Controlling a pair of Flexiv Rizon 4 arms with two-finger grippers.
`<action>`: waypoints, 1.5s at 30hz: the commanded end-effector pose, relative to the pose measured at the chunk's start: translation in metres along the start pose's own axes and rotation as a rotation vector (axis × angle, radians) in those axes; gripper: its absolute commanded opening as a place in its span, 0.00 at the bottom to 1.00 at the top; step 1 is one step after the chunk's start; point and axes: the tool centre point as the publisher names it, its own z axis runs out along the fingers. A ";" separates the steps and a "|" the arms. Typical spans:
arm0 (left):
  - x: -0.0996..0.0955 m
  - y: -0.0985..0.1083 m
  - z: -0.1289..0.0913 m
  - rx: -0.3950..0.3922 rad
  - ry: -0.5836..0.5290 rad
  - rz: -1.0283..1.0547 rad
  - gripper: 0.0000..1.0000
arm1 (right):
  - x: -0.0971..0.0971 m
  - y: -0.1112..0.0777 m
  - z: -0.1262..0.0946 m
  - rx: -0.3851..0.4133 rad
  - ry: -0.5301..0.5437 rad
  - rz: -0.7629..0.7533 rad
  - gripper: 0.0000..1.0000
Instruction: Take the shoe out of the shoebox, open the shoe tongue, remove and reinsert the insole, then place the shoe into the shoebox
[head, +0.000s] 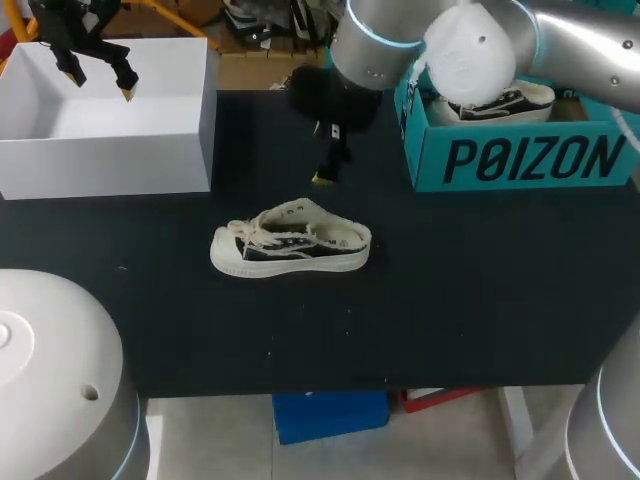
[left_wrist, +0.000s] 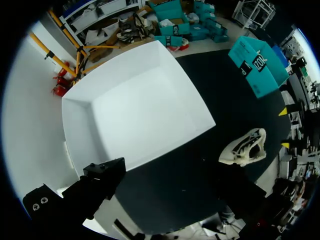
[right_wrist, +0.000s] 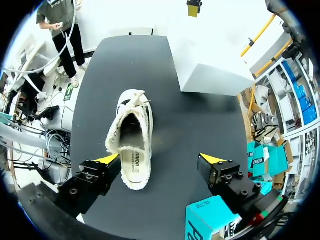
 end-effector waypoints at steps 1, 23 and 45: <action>0.000 0.001 -0.001 -0.001 -0.001 0.000 1.00 | 0.012 -0.015 -0.003 -0.231 -0.029 -0.014 1.00; 0.000 0.001 -0.001 -0.001 -0.001 0.000 1.00 | 0.015 -0.024 -0.007 -0.282 -0.009 -0.052 1.00; 0.000 0.001 -0.001 -0.001 -0.001 0.000 1.00 | 0.015 -0.024 -0.007 -0.282 -0.009 -0.052 1.00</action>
